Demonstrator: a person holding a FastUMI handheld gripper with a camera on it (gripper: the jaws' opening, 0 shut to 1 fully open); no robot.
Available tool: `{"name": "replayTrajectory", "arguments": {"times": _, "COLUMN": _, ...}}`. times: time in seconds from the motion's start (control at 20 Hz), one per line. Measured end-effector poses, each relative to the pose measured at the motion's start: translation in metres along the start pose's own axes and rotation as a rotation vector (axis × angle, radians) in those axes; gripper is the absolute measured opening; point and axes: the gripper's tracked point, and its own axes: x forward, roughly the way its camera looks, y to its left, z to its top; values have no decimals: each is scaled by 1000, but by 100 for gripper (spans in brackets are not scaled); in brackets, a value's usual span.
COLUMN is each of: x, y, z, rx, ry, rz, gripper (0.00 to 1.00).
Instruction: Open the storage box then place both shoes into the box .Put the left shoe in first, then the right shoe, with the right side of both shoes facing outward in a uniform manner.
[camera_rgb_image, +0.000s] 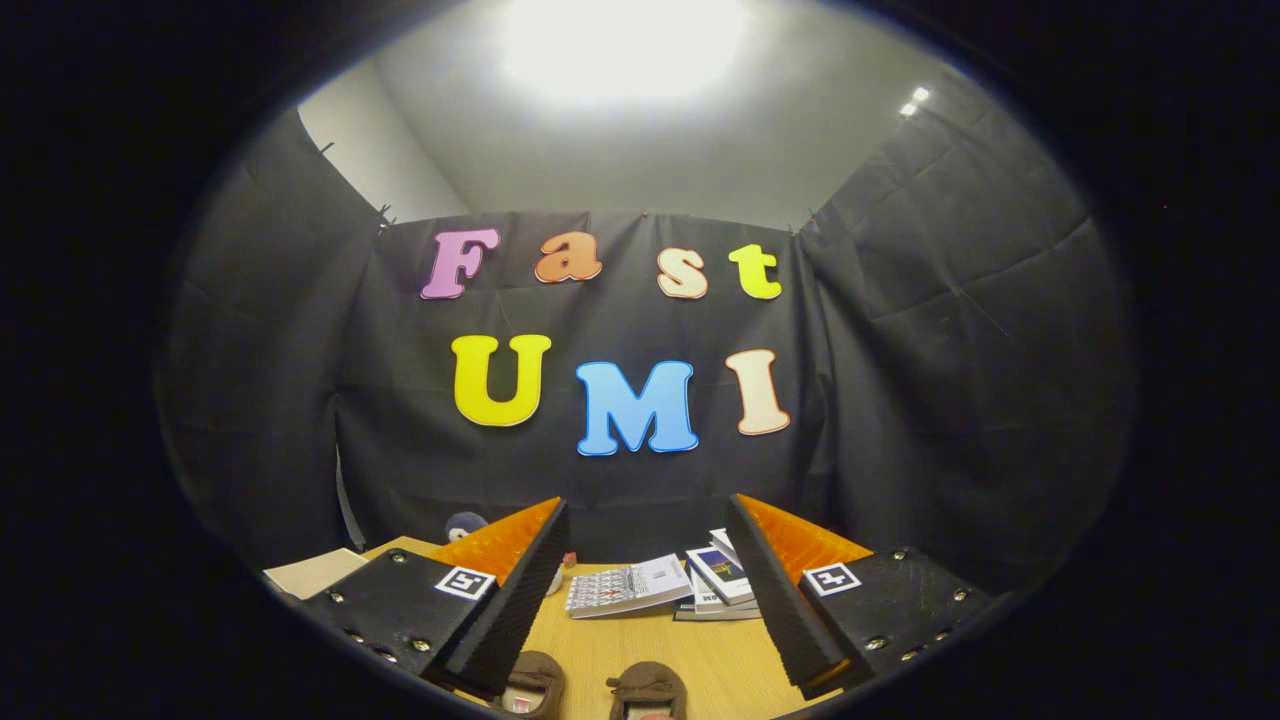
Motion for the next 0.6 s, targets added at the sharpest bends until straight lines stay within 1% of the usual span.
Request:
{"name": "replayTrajectory", "arguments": {"times": 0.1, "x": 0, "y": 3, "z": -1, "rx": 1, "ry": -3, "rz": 4, "gripper": 97}}
{"name": "replayTrajectory", "arguments": {"times": 0.3, "x": 0, "y": 19, "z": -12, "rx": 32, "ry": 26, "rz": 44, "gripper": 97}}
{"name": "replayTrajectory", "arguments": {"times": 0.6, "x": -4, "y": 48, "z": -38, "rx": 150, "ry": 72, "rz": 89, "gripper": 97}}
